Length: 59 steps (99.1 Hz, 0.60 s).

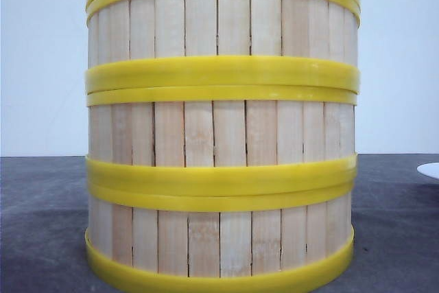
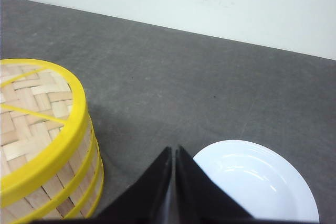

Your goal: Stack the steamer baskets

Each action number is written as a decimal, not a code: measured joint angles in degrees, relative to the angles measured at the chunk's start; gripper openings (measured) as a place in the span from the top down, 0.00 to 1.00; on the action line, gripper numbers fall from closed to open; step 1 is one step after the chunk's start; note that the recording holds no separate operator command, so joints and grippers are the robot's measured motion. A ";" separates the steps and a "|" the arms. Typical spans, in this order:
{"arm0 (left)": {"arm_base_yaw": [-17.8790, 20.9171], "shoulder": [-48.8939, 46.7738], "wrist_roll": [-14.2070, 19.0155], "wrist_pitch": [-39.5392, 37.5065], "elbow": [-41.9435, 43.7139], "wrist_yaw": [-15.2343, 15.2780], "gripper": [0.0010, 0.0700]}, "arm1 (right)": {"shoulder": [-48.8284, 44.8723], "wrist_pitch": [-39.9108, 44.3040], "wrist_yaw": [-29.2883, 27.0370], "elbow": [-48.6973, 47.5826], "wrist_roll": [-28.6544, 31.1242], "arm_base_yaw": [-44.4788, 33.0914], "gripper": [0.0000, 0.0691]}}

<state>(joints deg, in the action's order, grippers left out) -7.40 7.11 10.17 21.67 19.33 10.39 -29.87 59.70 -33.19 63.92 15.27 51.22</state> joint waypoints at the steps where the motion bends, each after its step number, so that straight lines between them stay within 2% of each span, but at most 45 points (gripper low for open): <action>1: 0.26 -0.26 -0.09 -0.33 -0.68 0.00 0.97 | 0.00 0.00 0.00 0.00 0.00 0.00 0.99; 10: 1.79 -1.95 -1.07 -3.28 -6.29 0.00 0.97 | 0.00 0.00 0.00 0.00 0.00 0.00 0.99; 30: 1.90 -4.11 -3.85 -8.28 -14.47 0.00 0.97 | 0.00 0.00 0.00 0.00 0.00 0.00 0.99; 52: 1.90 -6.23 -5.09 -11.65 -17.44 -0.26 0.97 | 0.00 0.00 -0.02 0.00 0.00 0.00 0.99; 59: 1.90 -6.38 -6.16 -11.63 -17.44 -1.42 0.97 | 0.00 0.00 -0.02 0.00 0.00 0.00 0.99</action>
<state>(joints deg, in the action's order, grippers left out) -5.50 0.73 4.01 10.04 1.89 8.97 -29.87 59.70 -33.21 63.92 15.27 51.22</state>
